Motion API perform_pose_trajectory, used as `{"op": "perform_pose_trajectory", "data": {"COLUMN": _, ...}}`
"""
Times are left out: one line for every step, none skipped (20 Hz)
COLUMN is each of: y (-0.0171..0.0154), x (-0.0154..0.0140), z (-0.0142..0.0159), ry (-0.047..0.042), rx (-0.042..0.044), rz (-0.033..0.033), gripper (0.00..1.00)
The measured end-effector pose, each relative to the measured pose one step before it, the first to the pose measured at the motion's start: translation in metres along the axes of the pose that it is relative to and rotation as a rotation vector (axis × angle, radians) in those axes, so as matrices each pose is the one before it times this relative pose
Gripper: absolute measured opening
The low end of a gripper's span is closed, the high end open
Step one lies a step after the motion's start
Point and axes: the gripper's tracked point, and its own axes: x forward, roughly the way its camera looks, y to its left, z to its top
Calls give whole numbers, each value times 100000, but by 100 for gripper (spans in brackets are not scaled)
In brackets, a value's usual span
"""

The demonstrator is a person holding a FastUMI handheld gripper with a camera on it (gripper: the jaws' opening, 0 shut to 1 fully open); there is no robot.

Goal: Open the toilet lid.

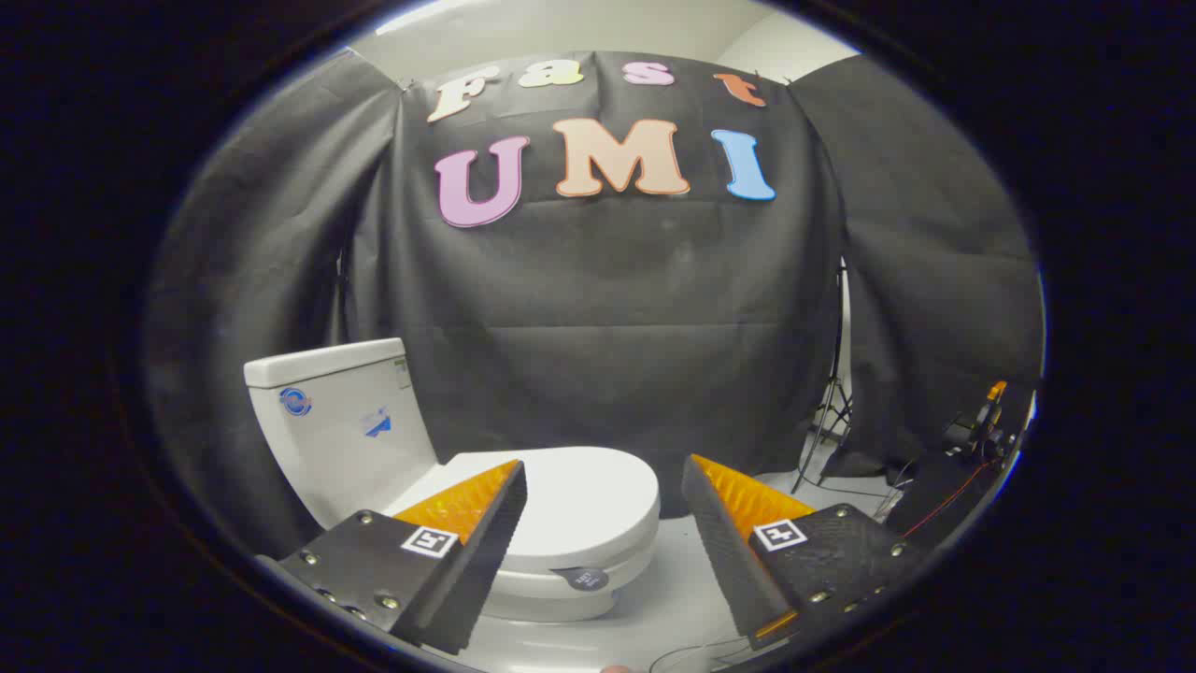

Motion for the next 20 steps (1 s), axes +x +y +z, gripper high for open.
{"op": "perform_pose_trajectory", "data": {"y": 95, "x": -6, "z": -21, "ry": -458, "rx": -21, "rz": -111, "gripper": 99}}
{"op": "perform_pose_trajectory", "data": {"y": 70, "x": 26, "z": 51, "ry": -161, "rx": -98, "rz": 117, "gripper": 99}}
{"op": "perform_pose_trajectory", "data": {"y": 65, "x": 108, "z": -288, "ry": 465, "rx": -198, "rz": -32, "gripper": 99}}
{"op": "perform_pose_trajectory", "data": {"y": 62, "x": 58, "z": -187, "ry": 624, "rx": -126, "rz": 225, "gripper": 99}}
{"op": "perform_pose_trajectory", "data": {"y": 211, "x": 19, "z": -229, "ry": 736, "rx": -58, "rz": 499, "gripper": 99}}
{"op": "perform_pose_trajectory", "data": {"y": 192, "x": 96, "z": -54, "ry": 410, "rx": -87, "rz": 370, "gripper": 99}}
{"op": "perform_pose_trajectory", "data": {"y": 93, "x": -3, "z": -73, "ry": 57, "rx": -302, "rz": 254, "gripper": 99}}
{"op": "perform_pose_trajectory", "data": {"y": -30, "x": 79, "z": 68, "ry": -99, "rx": -180, "rz": -52, "gripper": 99}}
{"op": "perform_pose_trajectory", "data": {"y": -51, "x": 28, "z": 4, "ry": -197, "rx": -95, "rz": -345, "gripper": 99}}
{"op": "perform_pose_trajectory", "data": {"y": -207, "x": 4, "z": 126, "ry": -605, "rx": -56, "rz": -837, "gripper": 99}}
{"op": "perform_pose_trajectory", "data": {"y": -92, "x": 120, "z": -11, "ry": -107, "rx": 430, "rz": -296, "gripper": 99}}
{"op": "perform_pose_trajectory", "data": {"y": 40, "x": 114, "z": -283, "ry": 529, "rx": 559, "rz": -69, "gripper": 99}}
{"op": "perform_pose_trajectory", "data": {"y": -70, "x": 142, "z": -92, "ry": 396, "rx": 581, "rz": -77, "gripper": 99}}
{"op": "perform_pose_trajectory", "data": {"y": -14, "x": 180, "z": -56, "ry": 341, "rx": 771, "rz": 113, "gripper": 99}}
{"op": "perform_pose_trajectory", "data": {"y": 139, "x": 82, "z": -154, "ry": 482, "rx": 717, "rz": 206, "gripper": 99}}
{"op": "perform_pose_trajectory", "data": {"y": 5, "x": 189, "z": -155, "ry": 448, "rx": 483, "rz": 113, "gripper": 99}}
{"op": "perform_pose_trajectory", "data": {"y": -2, "x": 69, "z": -205, "ry": 522, "rx": 163, "rz": -135, "gripper": 99}}
{"op": "perform_pose_trajectory", "data": {"y": -87, "x": 244, "z": -221, "ry": 806, "rx": 160, "rz": -655, "gripper": 99}}
{"op": "perform_pose_trajectory", "data": {"y": -98, "x": 251, "z": -288, "ry": 415, "rx": 837, "rz": -427, "gripper": 99}}
{"op": "perform_pose_trajectory", "data": {"y": -83, "x": 416, "z": -287, "ry": 1011, "rx": 684, "rz": -450, "gripper": 99}}
